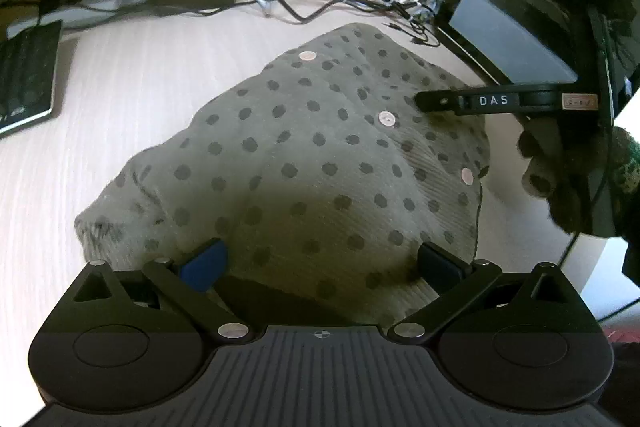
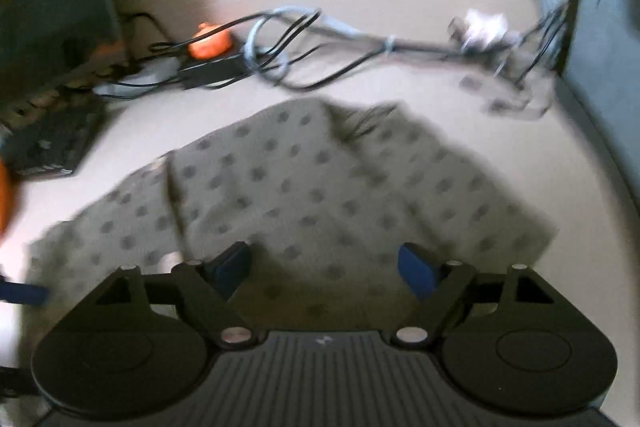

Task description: Fold clothes

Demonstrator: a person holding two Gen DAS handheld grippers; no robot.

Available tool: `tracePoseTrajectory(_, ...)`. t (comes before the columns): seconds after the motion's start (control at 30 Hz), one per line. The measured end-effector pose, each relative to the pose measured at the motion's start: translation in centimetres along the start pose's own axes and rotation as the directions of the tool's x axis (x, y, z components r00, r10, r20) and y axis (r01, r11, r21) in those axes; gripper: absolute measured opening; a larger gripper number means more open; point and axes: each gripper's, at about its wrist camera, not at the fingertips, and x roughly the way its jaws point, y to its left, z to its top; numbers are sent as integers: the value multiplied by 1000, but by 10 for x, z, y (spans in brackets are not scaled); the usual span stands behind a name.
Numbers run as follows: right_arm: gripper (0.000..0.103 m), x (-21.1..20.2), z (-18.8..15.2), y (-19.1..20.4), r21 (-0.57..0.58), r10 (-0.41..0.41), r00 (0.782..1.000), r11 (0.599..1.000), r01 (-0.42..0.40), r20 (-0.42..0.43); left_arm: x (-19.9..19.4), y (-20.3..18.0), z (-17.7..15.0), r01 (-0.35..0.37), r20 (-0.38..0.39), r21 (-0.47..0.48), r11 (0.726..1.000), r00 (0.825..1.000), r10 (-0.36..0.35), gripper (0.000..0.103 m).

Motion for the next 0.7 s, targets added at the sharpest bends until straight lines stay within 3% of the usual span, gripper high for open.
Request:
tracePoseTrajectory(0.07, 84, -11, 2, 4, -91, -42, 999, 995, 44, 26, -5, 0, 1, -3, 4, -30, 1000, 1000, 3, 103)
tracePoseTrajectory(0.17, 98, -32, -7, 11, -198, 42, 999, 979, -39, 14, -15, -3, 3, 3, 23, -58, 998, 1000, -2, 103)
tracePoseTrajectory(0.23, 102, -37, -19, 19, -279, 66, 998, 958, -64, -5, -17, -6, 4, -2, 22, -48, 999, 1000, 3, 103)
tracePoseTrajectory(0.27, 102, -34, -27, 24, -333, 41, 999, 942, -44, -16, -12, -6, 2, -28, -7, -42, 999, 1000, 28, 103)
tracePoseTrajectory(0.37, 102, -16, -46, 27, -487, -165, 985, 857, 169, 51, -2, -3, -6, -96, -69, -12, 995, 993, 95, 103)
tracePoseTrajectory(0.43, 102, -17, -41, 16, -457, -200, 978, 866, 203, 56, -4, -1, -11, -114, -78, 1, 993, 990, 114, 103)
tracePoseTrajectory(0.57, 103, -48, -31, 13, -373, -85, 994, 922, 102, 62, -20, -1, -3, -100, -34, -4, 995, 994, 100, 103)
tracePoseTrajectory(0.7, 103, -55, -34, 31, -325, 34, 998, 946, -13, 60, -32, -6, 13, -87, 39, 3, 996, 995, 87, 103)
